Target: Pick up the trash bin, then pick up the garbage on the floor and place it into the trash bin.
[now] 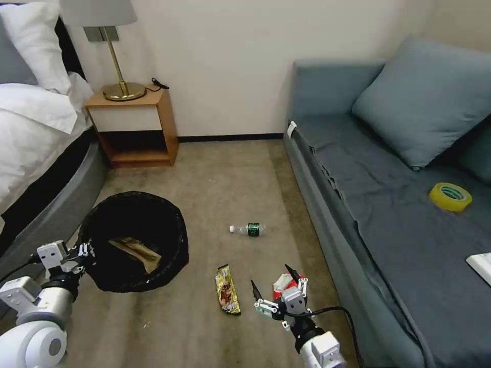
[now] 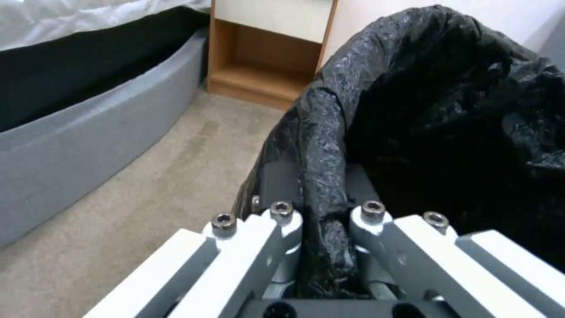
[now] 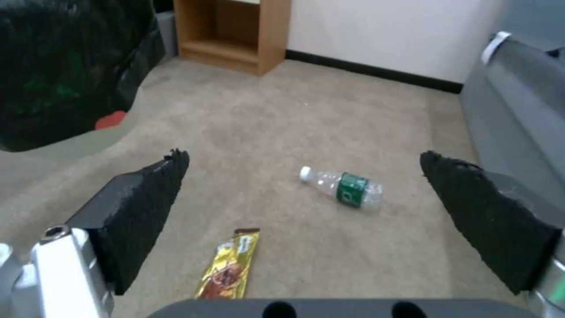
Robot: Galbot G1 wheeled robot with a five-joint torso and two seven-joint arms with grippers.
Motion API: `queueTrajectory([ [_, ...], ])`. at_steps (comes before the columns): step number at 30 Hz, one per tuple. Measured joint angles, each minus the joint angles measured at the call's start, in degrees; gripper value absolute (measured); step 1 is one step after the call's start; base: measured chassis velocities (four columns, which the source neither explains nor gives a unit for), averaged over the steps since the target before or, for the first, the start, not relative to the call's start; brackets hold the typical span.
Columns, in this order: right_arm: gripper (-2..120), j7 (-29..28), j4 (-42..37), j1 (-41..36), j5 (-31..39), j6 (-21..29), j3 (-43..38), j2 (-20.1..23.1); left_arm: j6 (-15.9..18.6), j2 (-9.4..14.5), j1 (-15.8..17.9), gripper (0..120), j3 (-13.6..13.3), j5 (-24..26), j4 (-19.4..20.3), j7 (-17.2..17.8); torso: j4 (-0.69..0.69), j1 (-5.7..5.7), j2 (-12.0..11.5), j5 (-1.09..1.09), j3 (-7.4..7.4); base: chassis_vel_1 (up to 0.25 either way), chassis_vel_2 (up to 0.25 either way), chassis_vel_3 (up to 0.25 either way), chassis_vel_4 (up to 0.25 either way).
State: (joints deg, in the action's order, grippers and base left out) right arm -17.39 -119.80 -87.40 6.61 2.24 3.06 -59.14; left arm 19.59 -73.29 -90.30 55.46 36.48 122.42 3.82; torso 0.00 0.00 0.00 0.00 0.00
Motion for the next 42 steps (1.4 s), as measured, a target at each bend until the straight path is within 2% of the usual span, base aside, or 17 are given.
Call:
queueTrajectory([
  [7, 100, 0.18, 6.48, 7.96, 7.20, 1.71, 5.13, 3.03, -0.99, 0.42, -0.57, 4, 0.25, -1.96, -2.69, -1.65, 0.01, 0.00, 0.00, 0.00, 0.00, 0.000, 0.000, 0.000, 0.000],
  [10, 100, -0.05, 9.65, 14.45, 15.01, 4.73, 8.95, 4.59, -2.21, 0.38, -0.82, 4, 0.36, -2.52, -4.78, -3.03, 0.00, 0.00, 0.00, -0.01, 0.00, 0.000, 0.000, 0.000, 0.000],
  [11, 100, -0.05, 9.65, 14.45, 15.01, 4.73, 8.95, 4.59, -2.21, 0.38, -0.82, 4, 0.36, -2.52, -4.78, -3.03, 0.00, 0.00, 0.00, -0.01, 0.00, 0.000, 0.000, 0.000, 0.000],
  [15, 100, -0.01, 12.40, 23.37, 23.87, 9.93, 14.36, 5.34, -3.16, 0.00, -1.00, 4, 0.33, -3.00, -6.34, -3.88, 0.00, 0.00, 0.00, -0.01, 0.01, 0.000, 0.000, 0.000, 0.000],
  [16, 100, -0.04, 13.75, 27.24, 27.30, 12.05, 16.85, 5.16, -3.36, -0.12, -1.01, 4, 0.25, -3.06, -6.63, -4.12, 0.02, 0.00, 0.00, -0.02, 0.00, 0.000, 0.000, 0.000, 0.000],
  [18, 100, -0.24, 14.58, 29.12, 29.52, 13.50, 18.27, 4.82, -3.43, -0.14, -1.01, 4, 0.25, -3.06, -6.71, -4.18, 0.01, 0.00, 0.00, -0.02, 0.00, 0.000, 0.000, 0.000, 0.000],
  [21, 100, -1.79, 18.76, 36.38, 38.92, 19.32, 23.53, 2.73, -3.61, -0.05, -0.84, 4, 0.27, -2.95, -6.76, -4.55, 0.00, 0.00, 0.00, -0.01, 0.00, 0.000, 0.000, 0.000, 0.000],
  [22, 100, -1.79, 18.76, 36.38, 38.92, 19.32, 23.53, 2.73, -3.61, -0.05, -0.84, 4, 0.27, -2.95, -6.76, -4.55, 0.00, 0.00, 0.00, -0.01, 0.00, 0.000, 0.000, 0.000, 0.000],
  [25, 100, -2.65, 25.09, 43.65, 47.98, 25.42, 28.34, -1.23, -3.61, 0.41, -0.50, 4, 0.63, -2.49, -6.47, -4.67, 0.00, 0.00, 0.00, -0.02, 0.01, 0.000, 0.000, 0.000, 0.000],
  [27, 100, -2.72, 26.00, 44.40, 48.85, 26.09, 28.73, -1.95, -3.61, 0.46, -0.47, 4, 0.71, -2.37, -6.36, -4.68, 0.00, 0.00, 0.00, -0.01, 0.00, 0.000, 0.000, 0.000, 0.000],
  [29, 100, -2.50, 29.69, 46.70, 50.98, 27.47, 30.17, -5.07, -3.59, 0.53, -0.52, 4, 0.99, -2.02, -6.05, -4.71, 0.00, 0.00, 0.00, -0.02, 0.01, 0.000, 0.000, 0.000, 0.000],
  [30, 100, -1.68, 33.50, 48.53, 52.06, 28.09, 31.42, -8.28, -3.51, 0.51, -0.78, 4, 1.33, -1.86, -5.75, -4.80, 0.01, 0.00, 0.00, -0.01, 0.01, 0.000, 0.000, 0.000, 0.000],
  [31, 100, -1.68, 33.50, 48.53, 52.06, 28.09, 31.42, -8.28, -3.51, 0.51, -0.78, 4, 1.33, -1.86, -5.75, -4.80, 0.01, 0.00, 0.00, -0.01, 0.01, 0.000, 0.000, 0.000, 0.000],
  [33, 100, -0.04, 37.69, 49.76, 51.79, 28.11, 32.65, -11.20, -3.48, 0.40, -1.09, 4, 1.78, -1.78, -5.64, -4.86, 0.02, 0.00, 0.00, -0.01, 0.01, 0.000, 0.000, 0.000, 0.000],
  [40, 100, 2.06, 43.80, 50.06, 49.05, 27.13, 33.16, -13.82, -3.48, 0.37, -1.35, 4, 2.19, -1.58, -5.59, -4.90, 0.01, 0.00, 0.00, -0.02, 0.01, 0.000, 0.000, 0.000, 0.000],
  [42, 100, 3.15, 47.69, 49.68, 46.82, 25.60, 32.81, -14.94, -3.52, 0.37, -1.42, 4, 2.20, -1.57, -5.60, -4.92, 0.00, 0.00, 0.00, -0.01, 0.00, 0.000, 0.000, 0.000, 0.000],
])
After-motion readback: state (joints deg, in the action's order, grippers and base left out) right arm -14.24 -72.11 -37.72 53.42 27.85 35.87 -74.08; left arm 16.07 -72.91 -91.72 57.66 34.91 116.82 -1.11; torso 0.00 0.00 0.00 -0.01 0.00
